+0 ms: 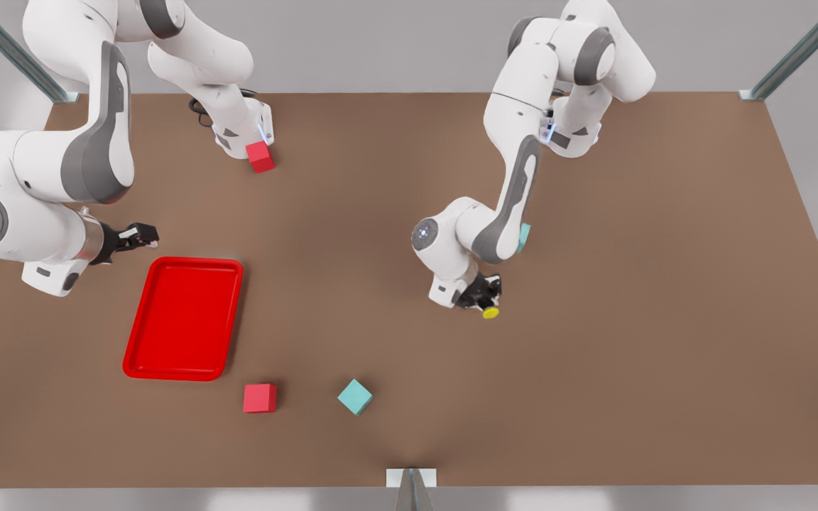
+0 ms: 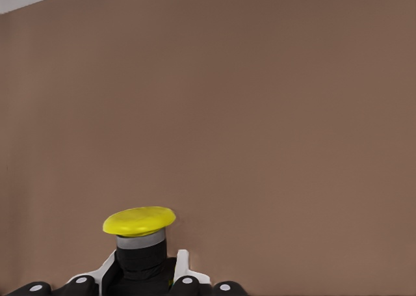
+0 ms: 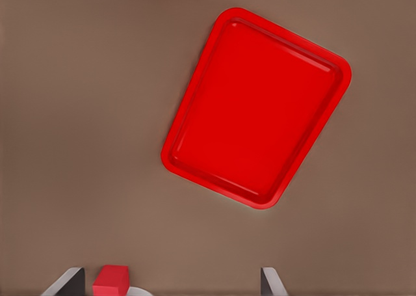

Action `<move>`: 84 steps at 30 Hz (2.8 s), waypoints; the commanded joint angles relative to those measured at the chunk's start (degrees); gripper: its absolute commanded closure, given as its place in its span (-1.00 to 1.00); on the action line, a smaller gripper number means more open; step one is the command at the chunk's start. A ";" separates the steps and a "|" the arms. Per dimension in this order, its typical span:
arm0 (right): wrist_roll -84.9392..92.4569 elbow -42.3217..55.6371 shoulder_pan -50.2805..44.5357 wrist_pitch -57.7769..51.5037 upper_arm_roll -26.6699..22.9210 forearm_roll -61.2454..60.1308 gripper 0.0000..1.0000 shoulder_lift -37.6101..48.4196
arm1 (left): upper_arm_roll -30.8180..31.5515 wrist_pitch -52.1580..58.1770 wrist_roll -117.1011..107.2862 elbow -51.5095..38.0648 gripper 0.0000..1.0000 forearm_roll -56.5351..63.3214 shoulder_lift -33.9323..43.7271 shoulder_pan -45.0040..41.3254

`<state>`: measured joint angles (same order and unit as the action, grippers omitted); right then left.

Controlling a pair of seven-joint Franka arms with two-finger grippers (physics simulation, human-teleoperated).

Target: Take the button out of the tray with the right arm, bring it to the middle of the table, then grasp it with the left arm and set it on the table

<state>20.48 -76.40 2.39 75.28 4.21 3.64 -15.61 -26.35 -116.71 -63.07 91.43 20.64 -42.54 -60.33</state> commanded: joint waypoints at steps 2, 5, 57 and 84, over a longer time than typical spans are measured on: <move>0.26 0.03 -0.10 -0.05 0.01 -0.04 -1.00 0.05 | 0.07 19.31 -82.11 -0.11 0.18 17.76 -0.87 -0.40; 0.35 0.03 -0.10 0.04 0.01 0.05 -1.00 0.05 | 0.25 23.36 -96.98 -0.64 0.18 27.00 -3.51 -0.40; -0.44 0.20 -0.72 0.04 0.09 0.22 -1.00 -0.04 | 2.45 21.52 -110.87 -8.37 -1.00 33.85 -21.97 1.97; -0.35 0.20 -0.72 0.13 0.09 0.31 -1.00 -0.04 | 1.57 35.85 -13.43 -7.49 -1.00 13.13 4.21 -4.53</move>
<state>20.19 -76.23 1.67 75.46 4.30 4.00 -15.72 -24.96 -87.91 -152.50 83.99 45.57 -41.57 -63.67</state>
